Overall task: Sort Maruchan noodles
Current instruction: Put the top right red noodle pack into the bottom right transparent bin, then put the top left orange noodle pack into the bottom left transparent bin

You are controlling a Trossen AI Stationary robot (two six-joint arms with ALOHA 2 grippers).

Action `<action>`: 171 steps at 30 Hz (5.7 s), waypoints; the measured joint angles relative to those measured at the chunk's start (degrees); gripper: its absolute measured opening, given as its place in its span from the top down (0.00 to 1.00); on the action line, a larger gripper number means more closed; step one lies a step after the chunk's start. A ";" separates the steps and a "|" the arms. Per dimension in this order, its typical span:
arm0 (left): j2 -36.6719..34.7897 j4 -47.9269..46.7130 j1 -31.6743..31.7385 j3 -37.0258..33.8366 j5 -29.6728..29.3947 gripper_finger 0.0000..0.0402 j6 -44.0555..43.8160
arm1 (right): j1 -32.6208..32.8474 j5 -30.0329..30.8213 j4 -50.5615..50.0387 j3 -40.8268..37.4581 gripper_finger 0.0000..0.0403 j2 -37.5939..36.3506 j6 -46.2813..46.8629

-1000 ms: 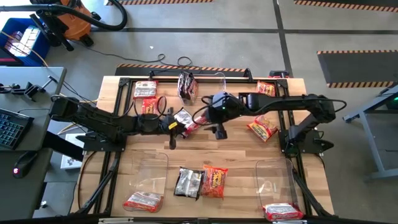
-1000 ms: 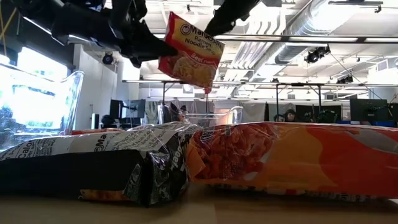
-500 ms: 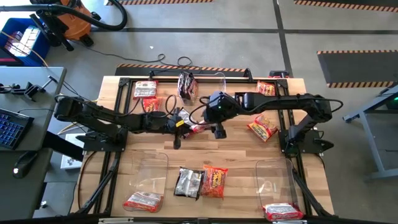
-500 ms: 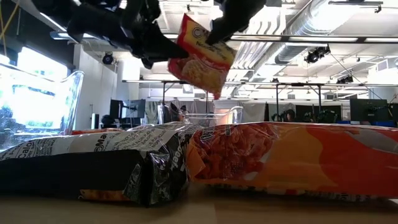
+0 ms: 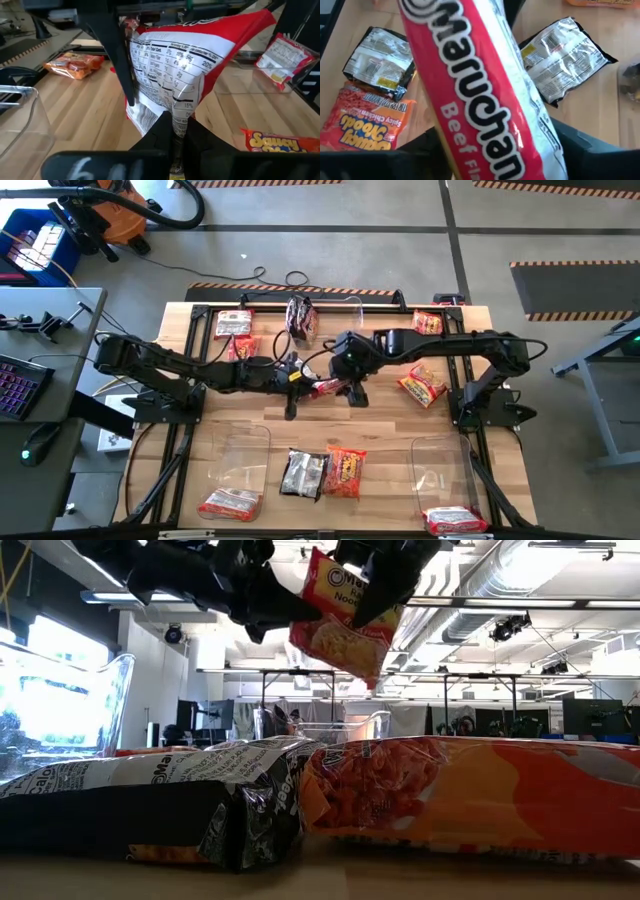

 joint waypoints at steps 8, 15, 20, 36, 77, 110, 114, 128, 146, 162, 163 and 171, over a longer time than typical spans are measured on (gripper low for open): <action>0.00 -0.12 0.04 0.00 -1.89 0.93 -1.94 | 0.04 -0.55 0.40 0.00 0.73 0.00 0.17; -5.30 -3.55 0.89 -0.10 -3.18 0.80 3.67 | 1.44 -0.57 -2.29 0.00 0.77 -2.06 0.15; -8.15 -0.35 2.84 -3.33 -0.54 0.79 5.30 | 4.44 2.20 -7.72 0.00 0.78 -5.63 0.27; -8.11 13.67 6.33 -12.66 3.24 0.94 0.70 | 35.61 21.40 -26.81 0.00 0.78 -14.07 31.62; -8.11 14.37 3.89 -12.61 -0.64 0.97 -1.12 | 74.79 25.24 -31.98 -0.07 0.78 5.31 82.55; -8.11 12.90 3.89 -12.59 -1.78 0.97 -0.04 | 74.27 15.32 -35.03 -0.07 0.78 5.33 80.70; -8.11 12.29 3.89 -12.59 -1.91 0.97 -0.04 | 74.27 15.29 -34.72 -0.07 0.78 5.33 81.15; -8.11 11.81 3.38 -12.59 -2.34 0.97 0.40 | 74.81 9.27 -35.51 -0.07 0.78 7.07 81.00; -8.11 11.84 2.54 -12.59 -3.64 0.97 0.46 | 73.80 12.26 -33.52 -0.07 0.57 7.76 82.02; -8.11 11.84 2.56 -12.59 -3.60 0.97 0.47 | 70.09 7.47 -27.71 -0.07 0.66 2.46 81.58; -8.11 11.84 2.56 -12.59 -3.58 0.97 0.40 | 69.92 7.64 -27.71 -0.07 0.67 1.55 82.30; -8.11 11.84 2.56 -12.59 -3.44 0.97 -0.67 | 67.03 15.83 -28.24 -0.04 0.76 -5.94 81.72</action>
